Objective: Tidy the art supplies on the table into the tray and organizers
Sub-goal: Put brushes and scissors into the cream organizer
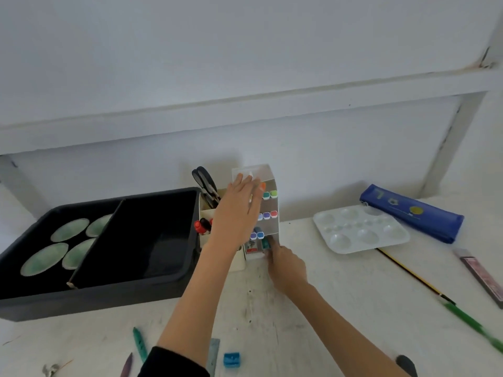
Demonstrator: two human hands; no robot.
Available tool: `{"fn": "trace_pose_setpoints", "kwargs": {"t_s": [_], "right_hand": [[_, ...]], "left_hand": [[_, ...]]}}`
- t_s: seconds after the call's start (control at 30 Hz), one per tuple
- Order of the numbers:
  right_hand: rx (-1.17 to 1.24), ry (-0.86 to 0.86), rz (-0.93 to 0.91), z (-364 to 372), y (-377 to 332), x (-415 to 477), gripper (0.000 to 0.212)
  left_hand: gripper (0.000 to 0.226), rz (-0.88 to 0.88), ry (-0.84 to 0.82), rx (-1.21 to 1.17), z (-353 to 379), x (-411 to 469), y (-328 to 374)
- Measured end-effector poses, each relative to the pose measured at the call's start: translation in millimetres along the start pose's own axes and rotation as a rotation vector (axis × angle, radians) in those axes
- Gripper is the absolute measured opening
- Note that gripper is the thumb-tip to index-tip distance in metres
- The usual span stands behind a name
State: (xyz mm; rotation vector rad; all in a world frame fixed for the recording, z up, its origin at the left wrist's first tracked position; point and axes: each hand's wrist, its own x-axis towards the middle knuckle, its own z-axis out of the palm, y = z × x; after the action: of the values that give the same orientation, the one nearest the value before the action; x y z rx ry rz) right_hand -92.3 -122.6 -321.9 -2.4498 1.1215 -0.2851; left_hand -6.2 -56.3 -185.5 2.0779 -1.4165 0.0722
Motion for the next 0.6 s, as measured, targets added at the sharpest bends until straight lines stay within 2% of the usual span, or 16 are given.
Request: {"fn": "trace_pose_setpoints", "kwargs": {"t_s": [0.3, 0.4, 0.6], "right_hand": [[0.126, 0.222, 0.072, 20, 0, -19, 0.034], [0.041, 0.222, 0.013, 23, 0, -17, 0.038], [-0.035, 0.152, 0.027, 21, 0, -14, 0.046]], "left_hand": [[0.045, -0.062, -0.001, -0.046, -3, 0, 6], [0.044, -0.052, 0.034, -0.013, -3, -1, 6], [0.043, -0.066, -0.03, -0.14, -10, 1, 8]]}}
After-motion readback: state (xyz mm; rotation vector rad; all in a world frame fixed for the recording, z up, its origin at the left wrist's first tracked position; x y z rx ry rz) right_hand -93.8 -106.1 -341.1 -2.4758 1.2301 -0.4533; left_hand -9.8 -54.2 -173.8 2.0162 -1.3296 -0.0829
